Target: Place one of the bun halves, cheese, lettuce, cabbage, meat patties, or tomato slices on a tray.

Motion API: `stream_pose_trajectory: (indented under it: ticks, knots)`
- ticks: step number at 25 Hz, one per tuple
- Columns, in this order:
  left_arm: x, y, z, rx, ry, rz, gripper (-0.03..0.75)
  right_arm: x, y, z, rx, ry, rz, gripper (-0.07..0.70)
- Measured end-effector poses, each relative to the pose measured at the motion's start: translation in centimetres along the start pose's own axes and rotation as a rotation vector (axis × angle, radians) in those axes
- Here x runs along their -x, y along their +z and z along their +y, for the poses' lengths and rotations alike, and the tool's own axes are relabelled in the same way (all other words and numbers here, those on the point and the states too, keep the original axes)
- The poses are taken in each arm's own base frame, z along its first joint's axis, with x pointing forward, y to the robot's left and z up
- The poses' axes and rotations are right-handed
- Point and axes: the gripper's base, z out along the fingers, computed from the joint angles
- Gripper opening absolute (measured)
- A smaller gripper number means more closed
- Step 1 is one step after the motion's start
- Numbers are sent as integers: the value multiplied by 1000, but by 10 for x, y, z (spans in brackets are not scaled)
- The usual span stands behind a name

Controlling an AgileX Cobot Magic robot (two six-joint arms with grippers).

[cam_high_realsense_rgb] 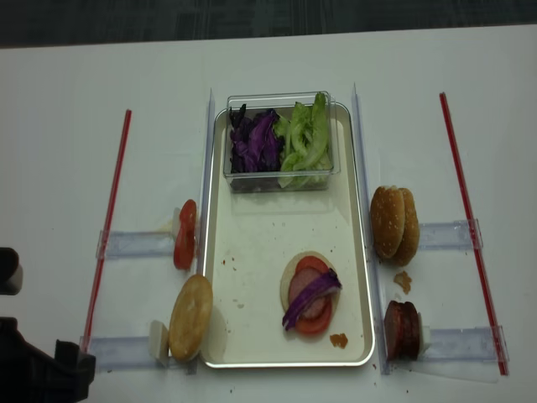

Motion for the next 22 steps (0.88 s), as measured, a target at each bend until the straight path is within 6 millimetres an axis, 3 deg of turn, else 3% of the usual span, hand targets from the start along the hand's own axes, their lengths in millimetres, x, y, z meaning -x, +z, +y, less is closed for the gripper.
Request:
stream_pose_trajectory:
  ticks: [22]
  knots:
    - [-11, -13, -2, 6, 5, -119, 558, 0, 0, 0, 0, 0, 0, 489]
